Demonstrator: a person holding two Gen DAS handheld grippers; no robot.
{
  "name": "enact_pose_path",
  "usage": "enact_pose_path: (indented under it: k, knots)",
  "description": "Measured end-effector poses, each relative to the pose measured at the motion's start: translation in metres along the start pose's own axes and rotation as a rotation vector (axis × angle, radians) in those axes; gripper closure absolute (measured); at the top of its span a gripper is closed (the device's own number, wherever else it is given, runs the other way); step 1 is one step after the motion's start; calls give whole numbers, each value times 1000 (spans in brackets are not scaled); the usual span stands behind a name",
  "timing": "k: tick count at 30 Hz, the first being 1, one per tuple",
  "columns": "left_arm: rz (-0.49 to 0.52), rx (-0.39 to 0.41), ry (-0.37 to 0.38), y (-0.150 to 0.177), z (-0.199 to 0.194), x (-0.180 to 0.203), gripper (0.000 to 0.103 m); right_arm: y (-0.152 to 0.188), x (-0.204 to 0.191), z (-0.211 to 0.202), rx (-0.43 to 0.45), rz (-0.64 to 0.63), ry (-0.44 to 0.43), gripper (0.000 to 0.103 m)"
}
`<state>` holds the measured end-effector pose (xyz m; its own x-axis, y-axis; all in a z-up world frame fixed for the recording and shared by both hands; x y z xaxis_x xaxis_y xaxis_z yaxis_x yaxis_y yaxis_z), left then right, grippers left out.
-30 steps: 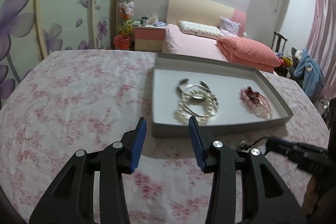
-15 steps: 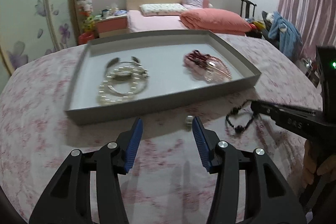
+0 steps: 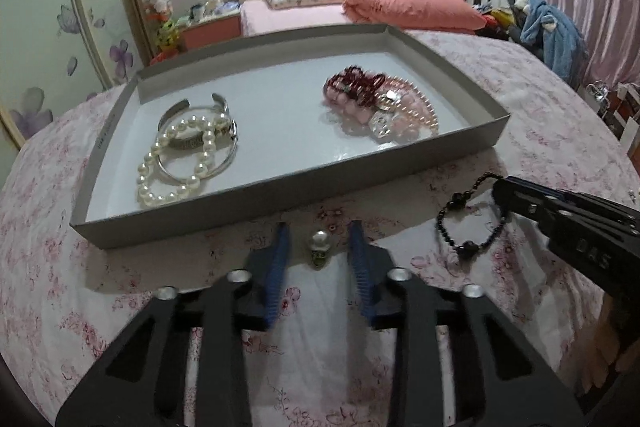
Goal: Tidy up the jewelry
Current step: 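Grasp the second pearl earring with the left tool while the right tool holds the black bracelet, then carry the pearl earring with the left tool while the right tool carries the black bracelet over the tray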
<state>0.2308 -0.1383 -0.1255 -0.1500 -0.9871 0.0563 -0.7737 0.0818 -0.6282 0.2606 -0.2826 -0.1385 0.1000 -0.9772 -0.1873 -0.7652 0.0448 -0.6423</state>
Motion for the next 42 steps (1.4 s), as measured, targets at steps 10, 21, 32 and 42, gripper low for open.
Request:
enact_pose_path:
  k: [10,21,32,42]
  knots:
    - [-96,9,-110,5,-13,-64,89,2,-10,2,-16,-26,-27,92]
    - [-142,15,-175,10,-21,-101,88,3,-24,4,-21,-61,-43,92]
    - [-163,16,-150,10,-21,-104,88,3,-21,4,-12,-57,-44,92]
    - [-200,16,-133,15,-27,-117,89,-6,-26,-13,47,-50,-54,94]
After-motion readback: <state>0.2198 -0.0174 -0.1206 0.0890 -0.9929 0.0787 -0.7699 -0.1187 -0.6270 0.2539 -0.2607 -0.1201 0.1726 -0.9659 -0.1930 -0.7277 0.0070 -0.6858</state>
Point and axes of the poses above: each gripper's, at about its wrist camera, not at the fingertips, and z roughly the way its jaws point, x to its right, y to its underside, the point moved 7 cm from there along z, roughly the way its jaws point, and after that the axes turned 8 degrees about -z, right-handed, at the moved point
